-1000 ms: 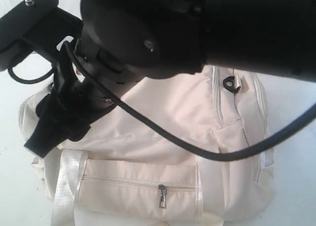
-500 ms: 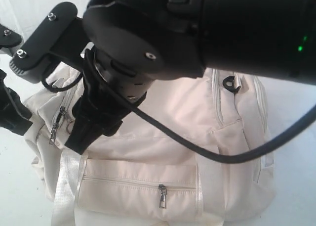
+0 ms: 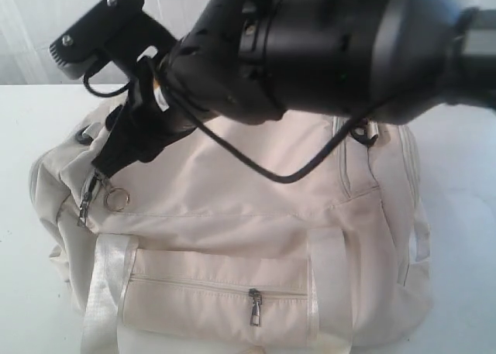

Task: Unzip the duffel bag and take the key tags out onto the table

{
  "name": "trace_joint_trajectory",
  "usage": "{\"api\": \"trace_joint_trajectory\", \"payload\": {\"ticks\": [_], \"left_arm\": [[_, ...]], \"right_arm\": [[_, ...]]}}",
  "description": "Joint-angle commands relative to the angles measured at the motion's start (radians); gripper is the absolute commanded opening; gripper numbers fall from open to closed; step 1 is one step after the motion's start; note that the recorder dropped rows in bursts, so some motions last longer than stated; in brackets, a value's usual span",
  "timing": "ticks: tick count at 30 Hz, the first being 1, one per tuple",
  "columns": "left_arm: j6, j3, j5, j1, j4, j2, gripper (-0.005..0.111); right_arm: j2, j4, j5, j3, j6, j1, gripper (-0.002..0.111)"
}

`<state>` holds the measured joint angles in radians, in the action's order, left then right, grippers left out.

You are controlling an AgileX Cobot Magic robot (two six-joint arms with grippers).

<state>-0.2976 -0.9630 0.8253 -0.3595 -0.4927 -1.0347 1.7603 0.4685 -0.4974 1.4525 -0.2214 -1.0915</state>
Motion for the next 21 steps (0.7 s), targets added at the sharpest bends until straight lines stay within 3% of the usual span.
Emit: {"api": "trace_joint_trajectory", "payload": {"ticks": [1,5,13,21], "left_arm": [[-0.025,-0.006,0.027,-0.002,0.007,0.034,0.052],[-0.025,-0.006,0.027,-0.002,0.02,0.046,0.052],[-0.017,-0.006,0.005,-0.002,0.078,0.046,0.052],[0.033,-0.006,-0.002,-0.002,0.135,0.046,0.052]], "right_arm": [[0.103,-0.02,0.088,-0.009,0.034,0.005,0.066],[0.172,-0.036,0.081,-0.009,0.034,0.005,0.074],[0.182,-0.047,0.101,-0.009,0.046,-0.055,0.075],[0.208,0.04,0.112,-0.009,0.002,-0.042,0.075]]}}
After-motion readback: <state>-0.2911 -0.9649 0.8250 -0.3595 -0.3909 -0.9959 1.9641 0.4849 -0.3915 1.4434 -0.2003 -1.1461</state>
